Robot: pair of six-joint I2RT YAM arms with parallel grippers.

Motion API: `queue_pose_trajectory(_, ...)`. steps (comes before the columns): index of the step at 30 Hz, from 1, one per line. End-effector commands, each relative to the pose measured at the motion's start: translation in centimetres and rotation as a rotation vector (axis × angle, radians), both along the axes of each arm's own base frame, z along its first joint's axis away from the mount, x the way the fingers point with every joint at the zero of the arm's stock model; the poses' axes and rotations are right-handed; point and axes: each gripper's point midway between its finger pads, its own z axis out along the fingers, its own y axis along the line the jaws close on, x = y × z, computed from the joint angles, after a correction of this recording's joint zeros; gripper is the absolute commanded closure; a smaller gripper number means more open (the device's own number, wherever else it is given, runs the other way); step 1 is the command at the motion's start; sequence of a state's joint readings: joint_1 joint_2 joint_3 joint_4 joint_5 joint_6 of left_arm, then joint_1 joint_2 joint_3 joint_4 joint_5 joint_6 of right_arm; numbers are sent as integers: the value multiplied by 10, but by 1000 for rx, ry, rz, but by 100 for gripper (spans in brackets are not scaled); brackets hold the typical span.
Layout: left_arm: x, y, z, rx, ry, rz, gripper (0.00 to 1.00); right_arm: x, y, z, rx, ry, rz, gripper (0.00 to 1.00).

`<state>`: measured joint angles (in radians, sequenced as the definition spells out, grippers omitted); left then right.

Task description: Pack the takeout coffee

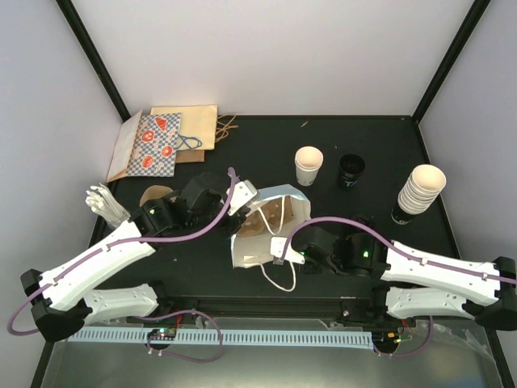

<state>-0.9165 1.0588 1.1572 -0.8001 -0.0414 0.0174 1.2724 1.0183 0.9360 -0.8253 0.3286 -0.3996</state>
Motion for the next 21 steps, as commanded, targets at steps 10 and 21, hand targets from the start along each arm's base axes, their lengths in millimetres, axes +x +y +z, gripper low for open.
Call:
queue_pose_trajectory(10, -12, -16, 20, -84, 81, -56, 98, 2, 9, -11, -190, -144, 125, 99)
queue_pose_trajectory(21, -20, -23, 18, -108, 122, -98, 98, 10, 23, 1, -220, -188, 146, 99)
